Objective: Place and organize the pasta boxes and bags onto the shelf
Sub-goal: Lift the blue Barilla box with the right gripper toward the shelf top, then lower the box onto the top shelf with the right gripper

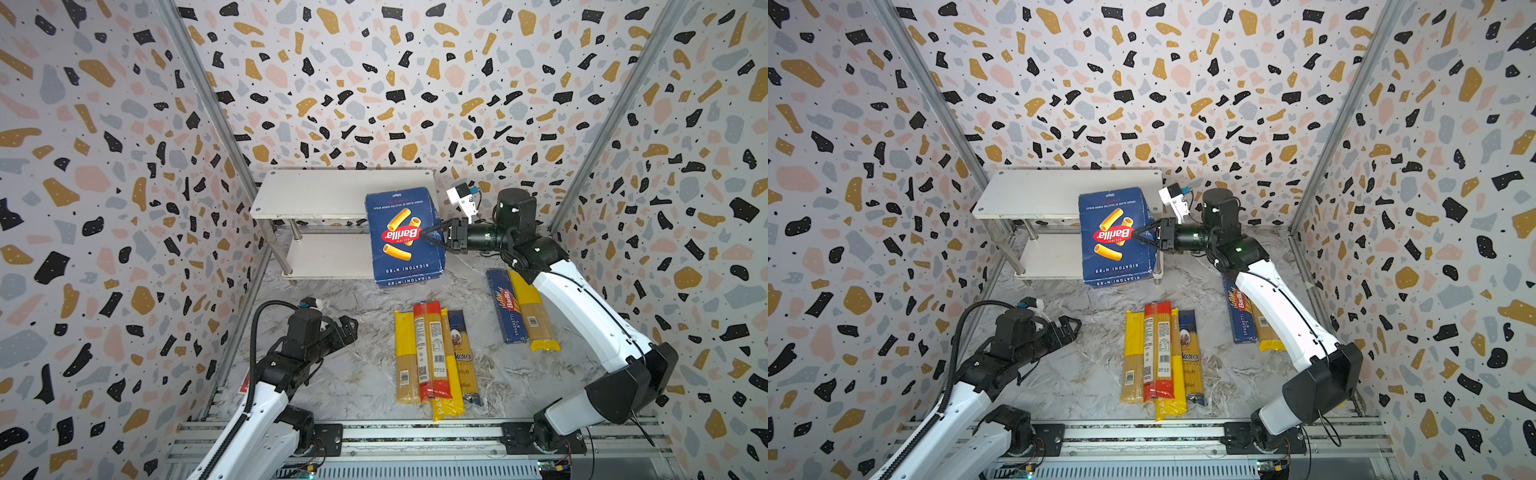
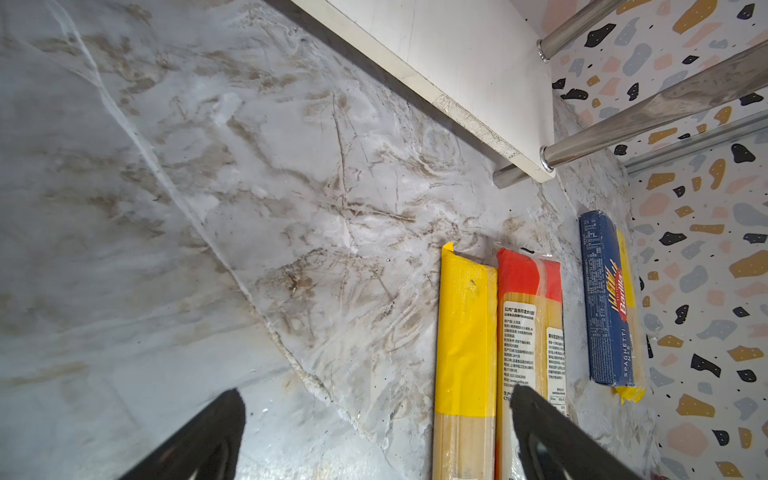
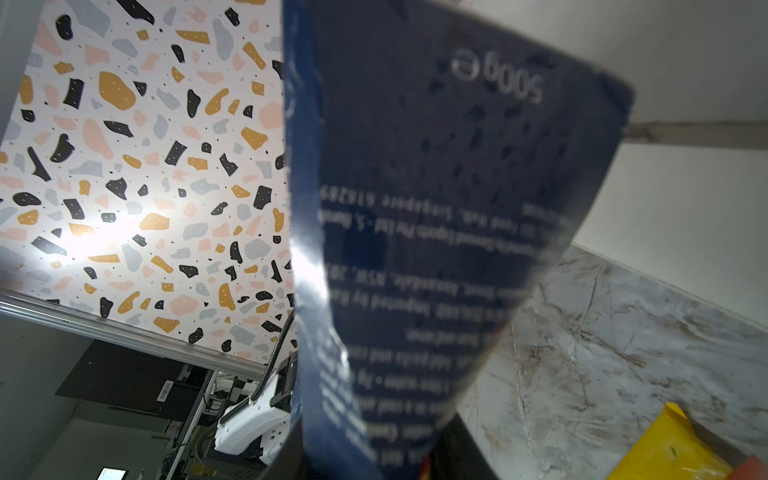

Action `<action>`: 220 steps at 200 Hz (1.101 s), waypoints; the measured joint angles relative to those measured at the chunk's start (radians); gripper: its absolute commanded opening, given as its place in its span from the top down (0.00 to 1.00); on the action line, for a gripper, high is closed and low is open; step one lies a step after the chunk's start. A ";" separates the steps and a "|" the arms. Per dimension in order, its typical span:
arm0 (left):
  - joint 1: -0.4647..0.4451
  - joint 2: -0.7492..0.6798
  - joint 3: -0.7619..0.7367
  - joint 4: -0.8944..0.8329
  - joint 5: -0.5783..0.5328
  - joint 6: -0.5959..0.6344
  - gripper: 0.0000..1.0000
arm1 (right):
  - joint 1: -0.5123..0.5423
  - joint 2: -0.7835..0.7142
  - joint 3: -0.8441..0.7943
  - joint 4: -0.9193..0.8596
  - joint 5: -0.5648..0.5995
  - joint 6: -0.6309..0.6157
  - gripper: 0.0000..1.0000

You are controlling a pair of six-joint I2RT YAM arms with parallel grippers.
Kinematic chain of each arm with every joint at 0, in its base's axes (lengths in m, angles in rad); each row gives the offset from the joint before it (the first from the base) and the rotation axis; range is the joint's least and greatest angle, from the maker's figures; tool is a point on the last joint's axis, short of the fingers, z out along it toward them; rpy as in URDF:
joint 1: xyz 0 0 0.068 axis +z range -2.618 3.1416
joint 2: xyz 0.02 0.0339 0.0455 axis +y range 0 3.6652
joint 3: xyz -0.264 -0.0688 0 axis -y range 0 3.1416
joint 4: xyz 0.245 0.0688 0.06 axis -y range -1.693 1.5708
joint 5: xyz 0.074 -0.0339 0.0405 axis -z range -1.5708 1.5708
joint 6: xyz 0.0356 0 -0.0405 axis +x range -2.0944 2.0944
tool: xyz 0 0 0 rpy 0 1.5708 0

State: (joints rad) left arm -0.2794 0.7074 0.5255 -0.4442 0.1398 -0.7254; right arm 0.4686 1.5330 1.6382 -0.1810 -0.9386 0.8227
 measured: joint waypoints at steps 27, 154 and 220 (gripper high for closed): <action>0.002 0.002 0.003 0.005 0.009 0.000 0.01 | -0.060 0.078 0.070 0.026 -0.034 0.031 0.66; 0.003 0.055 0.016 0.064 0.043 0.007 0.01 | -0.206 0.568 0.723 0.088 -0.135 0.204 0.66; 0.003 0.072 0.016 0.093 0.061 0.007 0.01 | -0.209 0.696 0.789 0.130 -0.148 0.268 0.66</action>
State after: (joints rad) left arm -0.2768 0.7795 0.5411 -0.3508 0.2008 -0.7181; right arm 0.2592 2.2288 2.4268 -0.0505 -1.0863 1.0904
